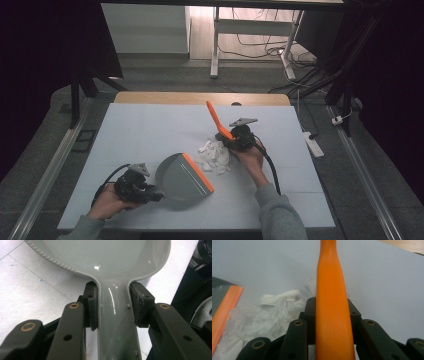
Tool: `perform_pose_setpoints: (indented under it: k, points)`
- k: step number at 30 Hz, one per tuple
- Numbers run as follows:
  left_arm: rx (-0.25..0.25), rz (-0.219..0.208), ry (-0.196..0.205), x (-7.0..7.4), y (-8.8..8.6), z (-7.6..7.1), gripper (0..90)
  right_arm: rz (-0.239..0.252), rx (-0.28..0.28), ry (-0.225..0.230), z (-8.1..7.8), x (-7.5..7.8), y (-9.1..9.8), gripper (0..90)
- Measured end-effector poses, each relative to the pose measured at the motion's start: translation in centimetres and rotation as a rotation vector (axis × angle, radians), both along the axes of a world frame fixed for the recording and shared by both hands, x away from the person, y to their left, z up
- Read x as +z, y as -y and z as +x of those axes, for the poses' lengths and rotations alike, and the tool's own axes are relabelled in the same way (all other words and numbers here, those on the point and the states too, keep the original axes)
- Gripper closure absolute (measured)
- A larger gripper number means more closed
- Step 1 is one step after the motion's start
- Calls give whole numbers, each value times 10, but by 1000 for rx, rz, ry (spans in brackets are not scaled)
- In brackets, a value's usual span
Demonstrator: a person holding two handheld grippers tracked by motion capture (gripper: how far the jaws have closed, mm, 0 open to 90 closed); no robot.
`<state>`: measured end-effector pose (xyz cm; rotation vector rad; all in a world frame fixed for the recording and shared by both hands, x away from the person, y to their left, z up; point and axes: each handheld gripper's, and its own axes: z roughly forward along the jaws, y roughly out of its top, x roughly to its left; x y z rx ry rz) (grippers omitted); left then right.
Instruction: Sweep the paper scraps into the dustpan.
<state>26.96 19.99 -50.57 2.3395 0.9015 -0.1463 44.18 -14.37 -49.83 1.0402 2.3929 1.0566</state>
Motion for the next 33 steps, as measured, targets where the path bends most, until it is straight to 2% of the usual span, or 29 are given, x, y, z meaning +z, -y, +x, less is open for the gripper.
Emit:
perform_pose_setpoints:
  k: [5, 9, 12, 15, 20, 23, 27, 30, 33]
  points:
    - [-1, -1, -3, 0, 0, 0, 612, -7, 26, 1, -10, -1, -9, 707]
    - [-2, -1, -3, 0, 0, 0, 612, 18, 52, -23, -18, -1, -15, 707]
    - [-4, 1, 0, 0, 0, 0, 612, 12, 76, -17, -26, -2, -22, 707]
    - [-4, 1, -2, 0, 1, 0, 612, 36, 101, -39, -30, -2, -27, 707]
    - [-5, 1, -3, 0, 1, 0, 612, 15, 135, -28, -38, -1, -36, 707]
    - [-6, 1, -4, -1, 1, 1, 612, 46, 145, -26, -41, 4, -36, 707]
    - [-6, 0, -5, -1, 1, 1, 612, 61, 120, 31, -42, 18, -29, 707]
    - [-6, 1, -5, -1, 1, 1, 612, 82, 82, 50, -37, 27, -20, 707]
    - [-6, -1, -6, -1, 1, 1, 612, 81, 51, 69, -33, 31, -12, 707]
